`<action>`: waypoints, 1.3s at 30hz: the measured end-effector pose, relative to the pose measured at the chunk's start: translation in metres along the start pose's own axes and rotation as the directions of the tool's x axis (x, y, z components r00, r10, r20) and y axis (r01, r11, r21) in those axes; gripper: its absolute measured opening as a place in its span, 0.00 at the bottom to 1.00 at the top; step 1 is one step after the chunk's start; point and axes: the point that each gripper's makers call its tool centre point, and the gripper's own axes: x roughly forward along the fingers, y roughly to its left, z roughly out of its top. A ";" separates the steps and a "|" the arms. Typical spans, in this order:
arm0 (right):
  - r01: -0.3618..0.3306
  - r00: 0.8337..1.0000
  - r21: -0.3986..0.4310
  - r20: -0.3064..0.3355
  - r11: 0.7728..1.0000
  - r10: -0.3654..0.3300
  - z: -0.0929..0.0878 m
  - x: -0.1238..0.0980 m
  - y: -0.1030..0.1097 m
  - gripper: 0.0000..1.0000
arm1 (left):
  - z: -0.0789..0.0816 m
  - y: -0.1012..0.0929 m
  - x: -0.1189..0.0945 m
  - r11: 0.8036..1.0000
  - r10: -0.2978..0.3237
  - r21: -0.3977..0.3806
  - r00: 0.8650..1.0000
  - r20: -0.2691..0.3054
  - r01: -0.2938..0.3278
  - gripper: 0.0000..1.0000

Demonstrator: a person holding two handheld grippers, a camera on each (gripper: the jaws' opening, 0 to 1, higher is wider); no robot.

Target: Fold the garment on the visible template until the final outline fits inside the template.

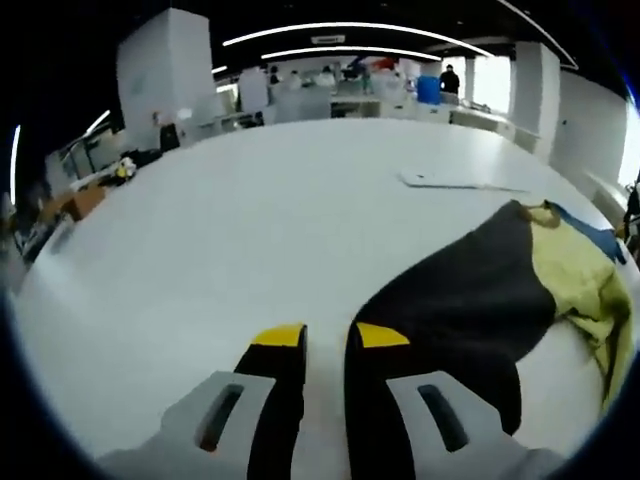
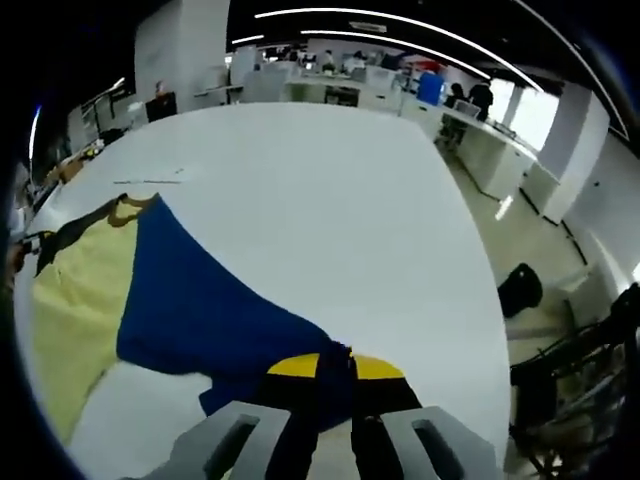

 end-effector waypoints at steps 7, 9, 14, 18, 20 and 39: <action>-0.153 0.986 -0.050 0.052 0.987 0.156 0.006 -0.022 0.045 0.42 | -0.002 -0.011 -0.024 0.996 -0.094 0.002 0.995 0.045 0.094 0.37; -0.176 0.982 -0.069 0.051 0.982 0.180 0.005 -0.028 0.058 0.52 | 0.000 -0.016 -0.030 0.993 -0.120 0.015 0.991 0.060 0.119 0.43; -0.238 0.967 -0.129 0.063 0.963 0.247 0.008 -0.044 0.090 0.65 | 0.003 -0.033 -0.046 0.980 -0.195 0.065 0.976 0.095 0.189 0.60; -0.301 0.946 -0.182 0.064 0.936 0.316 0.006 -0.059 0.123 0.72 | 0.002 -0.048 -0.056 0.966 -0.256 0.053 0.962 0.098 0.252 0.73; -0.322 0.938 -0.218 0.056 0.921 0.341 0.002 -0.066 0.139 0.75 | 0.002 -0.053 -0.061 0.963 -0.263 0.078 0.960 0.097 0.257 0.78; -0.577 0.792 -0.411 -0.071 0.705 0.607 -0.056 -0.118 0.274 0.75 | 0.005 -0.114 -0.109 0.884 -0.440 0.227 0.891 0.111 0.408 0.99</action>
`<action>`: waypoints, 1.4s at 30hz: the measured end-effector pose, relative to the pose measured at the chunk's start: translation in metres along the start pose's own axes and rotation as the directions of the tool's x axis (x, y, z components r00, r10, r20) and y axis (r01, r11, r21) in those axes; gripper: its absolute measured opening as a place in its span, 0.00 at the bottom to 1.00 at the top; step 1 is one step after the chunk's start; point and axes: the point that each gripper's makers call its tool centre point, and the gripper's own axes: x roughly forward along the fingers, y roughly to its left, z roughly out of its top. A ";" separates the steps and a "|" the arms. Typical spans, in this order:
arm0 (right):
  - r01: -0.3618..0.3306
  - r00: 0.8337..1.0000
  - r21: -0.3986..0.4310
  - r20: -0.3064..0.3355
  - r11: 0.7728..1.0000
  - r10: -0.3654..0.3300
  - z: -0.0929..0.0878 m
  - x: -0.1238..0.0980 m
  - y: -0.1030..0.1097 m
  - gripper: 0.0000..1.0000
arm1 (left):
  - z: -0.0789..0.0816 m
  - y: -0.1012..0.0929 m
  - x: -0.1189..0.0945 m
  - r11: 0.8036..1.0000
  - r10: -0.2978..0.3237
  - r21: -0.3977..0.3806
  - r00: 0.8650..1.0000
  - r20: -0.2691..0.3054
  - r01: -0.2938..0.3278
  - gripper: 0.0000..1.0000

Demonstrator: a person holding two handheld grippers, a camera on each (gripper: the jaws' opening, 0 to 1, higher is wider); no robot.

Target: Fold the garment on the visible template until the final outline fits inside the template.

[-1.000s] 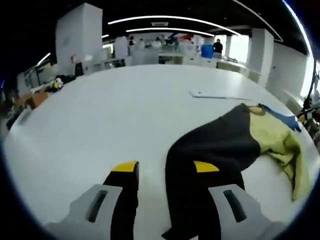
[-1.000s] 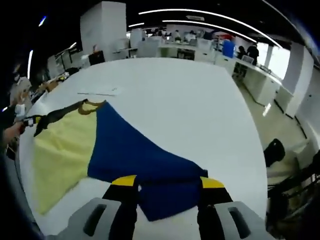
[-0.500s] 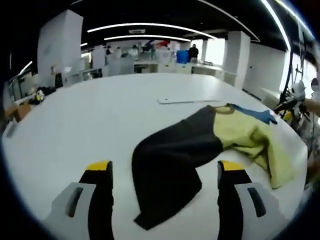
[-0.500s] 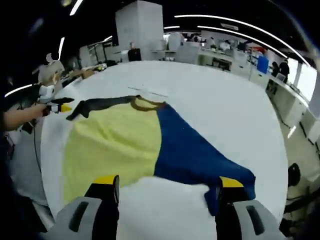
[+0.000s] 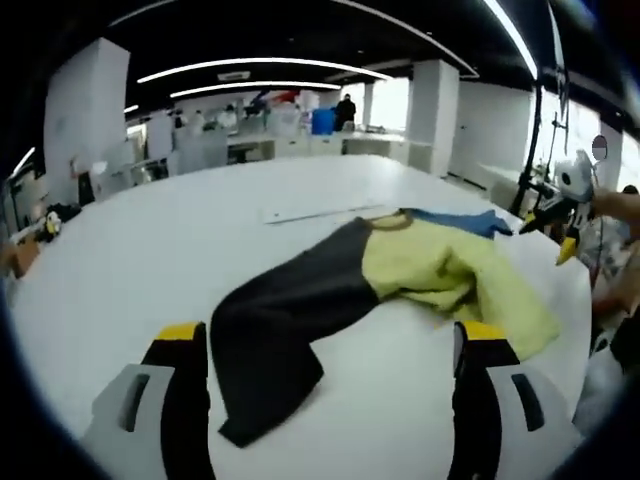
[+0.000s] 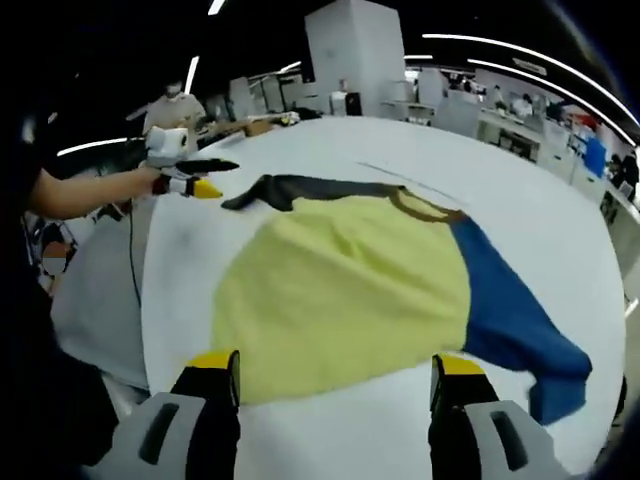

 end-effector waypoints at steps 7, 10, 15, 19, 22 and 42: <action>-0.082 0.997 -0.014 0.004 0.996 0.083 -0.006 0.014 0.044 0.67 | 0.003 -0.022 -0.008 0.999 -0.041 0.009 0.999 0.012 0.041 0.99; -0.118 0.993 -0.029 -0.007 0.993 0.117 -0.015 0.021 0.064 0.63 | 0.003 -0.030 -0.012 0.998 -0.054 0.020 0.998 0.014 0.054 0.99; -0.143 0.990 -0.051 -0.030 0.988 0.141 -0.028 0.028 0.084 0.51 | 0.000 -0.041 -0.018 0.997 -0.074 0.037 0.997 0.004 0.074 0.99; -0.152 0.988 -0.067 -0.049 0.986 0.149 -0.036 0.033 0.093 0.41 | -0.002 -0.051 -0.022 0.994 -0.092 0.050 0.996 -0.002 0.092 0.99; -0.155 0.987 -0.089 -0.063 0.984 0.150 -0.041 0.035 0.099 0.32 | -0.003 -0.058 -0.024 0.993 -0.103 0.063 0.995 -0.007 0.103 0.98; -0.058 0.992 -0.242 -0.126 0.969 0.028 -0.069 0.042 0.090 0.03 | -0.015 -0.079 -0.036 0.988 -0.130 0.078 0.991 -0.035 0.132 0.94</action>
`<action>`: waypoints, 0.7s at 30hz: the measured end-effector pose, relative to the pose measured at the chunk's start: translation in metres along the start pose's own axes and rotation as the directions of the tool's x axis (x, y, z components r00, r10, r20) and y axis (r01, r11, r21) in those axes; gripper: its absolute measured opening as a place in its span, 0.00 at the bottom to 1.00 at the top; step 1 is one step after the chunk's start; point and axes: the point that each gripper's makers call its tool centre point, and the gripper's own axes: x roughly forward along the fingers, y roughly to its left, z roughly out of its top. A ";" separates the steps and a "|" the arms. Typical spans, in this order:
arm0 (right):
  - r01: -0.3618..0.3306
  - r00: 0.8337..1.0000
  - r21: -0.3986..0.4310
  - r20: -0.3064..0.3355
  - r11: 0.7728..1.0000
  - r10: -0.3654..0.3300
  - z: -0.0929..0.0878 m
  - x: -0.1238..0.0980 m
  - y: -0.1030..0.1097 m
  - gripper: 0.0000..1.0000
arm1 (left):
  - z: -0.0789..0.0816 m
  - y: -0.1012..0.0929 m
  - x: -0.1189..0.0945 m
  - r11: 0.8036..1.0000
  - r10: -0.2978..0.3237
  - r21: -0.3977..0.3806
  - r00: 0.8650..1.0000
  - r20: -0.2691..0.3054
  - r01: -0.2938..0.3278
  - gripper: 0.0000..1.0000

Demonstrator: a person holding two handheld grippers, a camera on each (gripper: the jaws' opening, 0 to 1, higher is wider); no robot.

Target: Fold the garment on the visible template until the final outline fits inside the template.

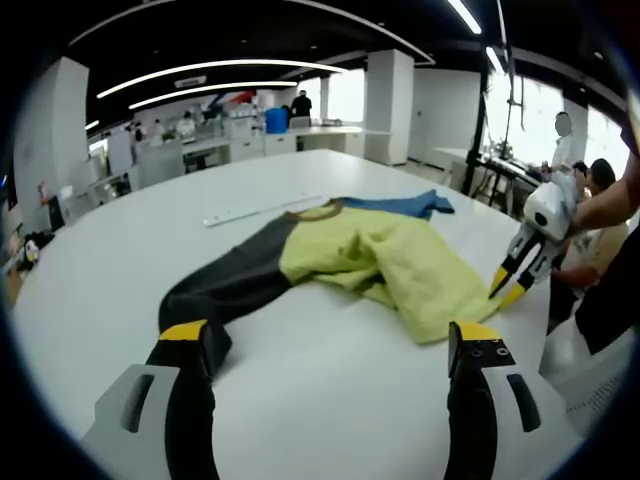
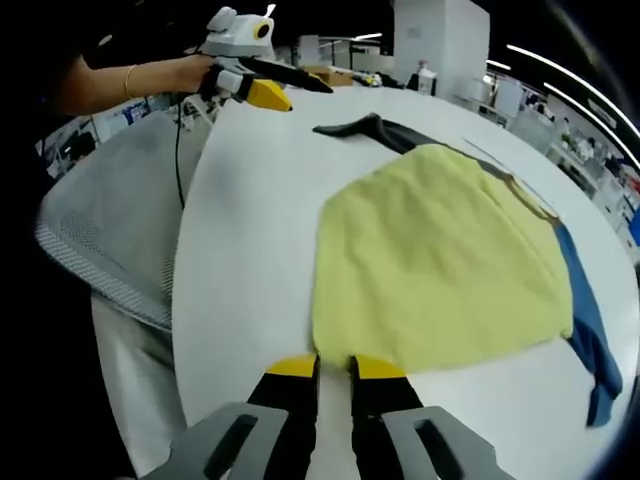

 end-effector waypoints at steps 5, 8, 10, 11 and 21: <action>0.048 0.999 0.034 -0.010 0.998 -0.048 -0.006 -0.011 -0.012 0.00 | -0.003 -0.004 -0.002 1.000 -0.005 -0.001 1.000 -0.010 0.005 0.93; 0.073 0.997 0.084 0.009 0.994 -0.074 -0.007 -0.024 -0.021 0.00 | -0.002 -0.004 -0.004 1.000 -0.004 -0.002 1.000 -0.006 0.004 0.93; 0.084 0.996 0.145 0.017 0.986 -0.087 -0.010 -0.034 -0.026 0.00 | -0.002 -0.005 -0.005 1.000 -0.005 -0.002 1.000 -0.005 0.005 0.93; 0.088 0.996 0.153 0.015 0.984 -0.091 -0.012 -0.037 -0.029 0.00 | -0.002 -0.005 -0.005 1.000 -0.005 -0.005 1.000 -0.004 0.005 0.93; 0.148 0.988 0.233 0.001 0.961 -0.152 -0.030 -0.061 -0.045 0.00 | -0.006 -0.011 -0.004 1.000 -0.017 -0.004 1.000 -0.016 0.017 0.93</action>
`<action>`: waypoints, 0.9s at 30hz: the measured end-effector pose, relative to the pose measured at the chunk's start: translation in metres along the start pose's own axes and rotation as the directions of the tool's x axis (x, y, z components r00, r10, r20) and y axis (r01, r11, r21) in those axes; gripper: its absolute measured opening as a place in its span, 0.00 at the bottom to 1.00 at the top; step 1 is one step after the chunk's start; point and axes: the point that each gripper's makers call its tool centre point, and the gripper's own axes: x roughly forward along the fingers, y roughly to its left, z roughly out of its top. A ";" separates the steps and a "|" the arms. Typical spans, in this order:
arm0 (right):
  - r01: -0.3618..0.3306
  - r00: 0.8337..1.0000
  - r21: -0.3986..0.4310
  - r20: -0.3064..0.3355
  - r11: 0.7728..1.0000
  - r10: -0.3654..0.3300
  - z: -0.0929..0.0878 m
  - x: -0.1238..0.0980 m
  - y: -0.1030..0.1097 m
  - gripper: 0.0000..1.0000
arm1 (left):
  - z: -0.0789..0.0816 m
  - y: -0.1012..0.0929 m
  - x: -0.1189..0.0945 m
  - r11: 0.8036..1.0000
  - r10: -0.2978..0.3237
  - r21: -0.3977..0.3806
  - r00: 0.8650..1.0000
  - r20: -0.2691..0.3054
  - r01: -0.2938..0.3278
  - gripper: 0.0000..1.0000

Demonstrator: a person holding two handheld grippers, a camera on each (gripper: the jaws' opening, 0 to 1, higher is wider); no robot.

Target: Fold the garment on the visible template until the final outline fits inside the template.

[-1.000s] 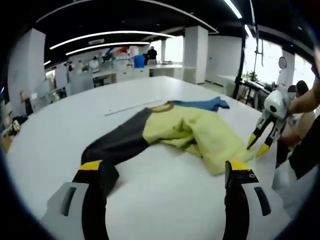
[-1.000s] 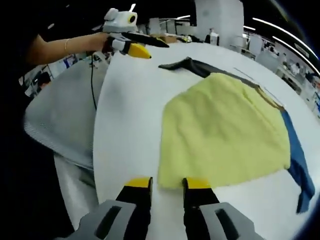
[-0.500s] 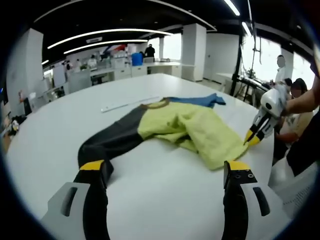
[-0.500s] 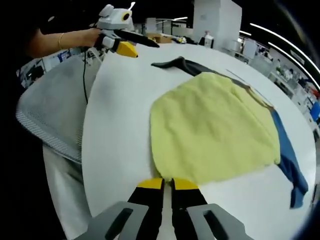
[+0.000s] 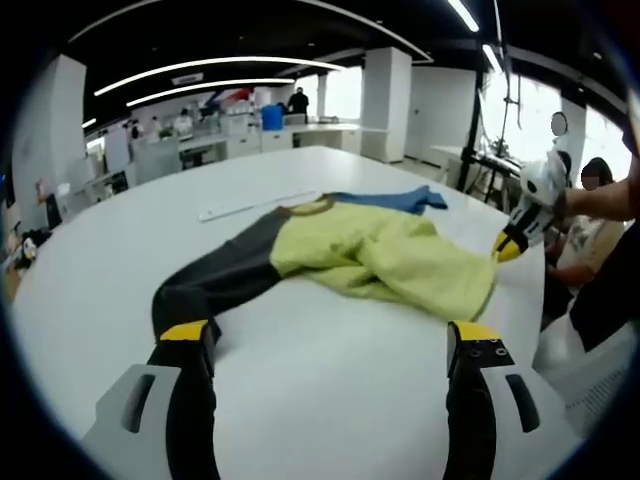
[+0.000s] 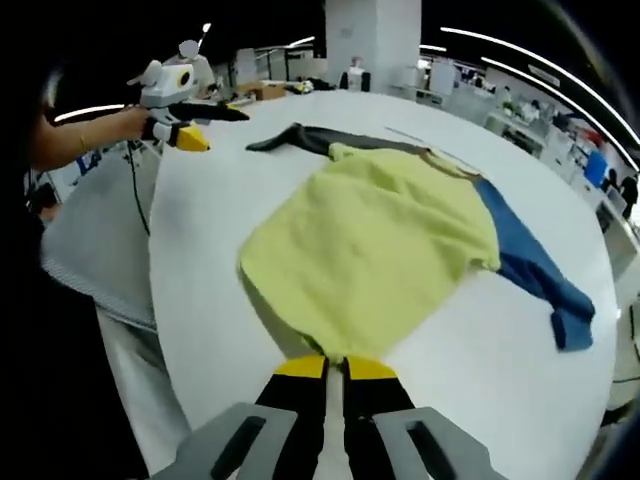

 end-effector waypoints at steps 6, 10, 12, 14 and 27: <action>0.047 0.998 0.023 -0.031 0.999 -0.046 -0.011 -0.001 -0.012 0.00 | -0.002 -0.002 0.000 1.000 -0.002 -0.002 1.000 -0.004 0.002 0.93; 0.057 0.997 0.055 -0.047 0.997 -0.054 -0.018 0.004 -0.013 0.01 | -0.003 -0.003 -0.001 1.000 -0.003 -0.005 1.000 -0.005 0.003 0.93; 0.045 0.996 0.060 -0.086 0.997 -0.040 -0.027 0.009 -0.010 0.03 | -0.003 -0.004 -0.001 1.000 -0.005 -0.008 1.000 -0.006 0.004 0.93; 0.045 0.994 0.074 -0.101 0.996 -0.038 -0.027 0.008 -0.009 0.07 | -0.004 -0.005 -0.001 1.000 -0.005 -0.008 1.000 -0.006 0.005 0.93; -0.078 0.994 0.127 0.089 0.989 0.067 0.051 0.005 0.014 0.44 | -0.001 -0.008 -0.005 1.000 -0.001 0.007 1.000 0.005 0.001 0.99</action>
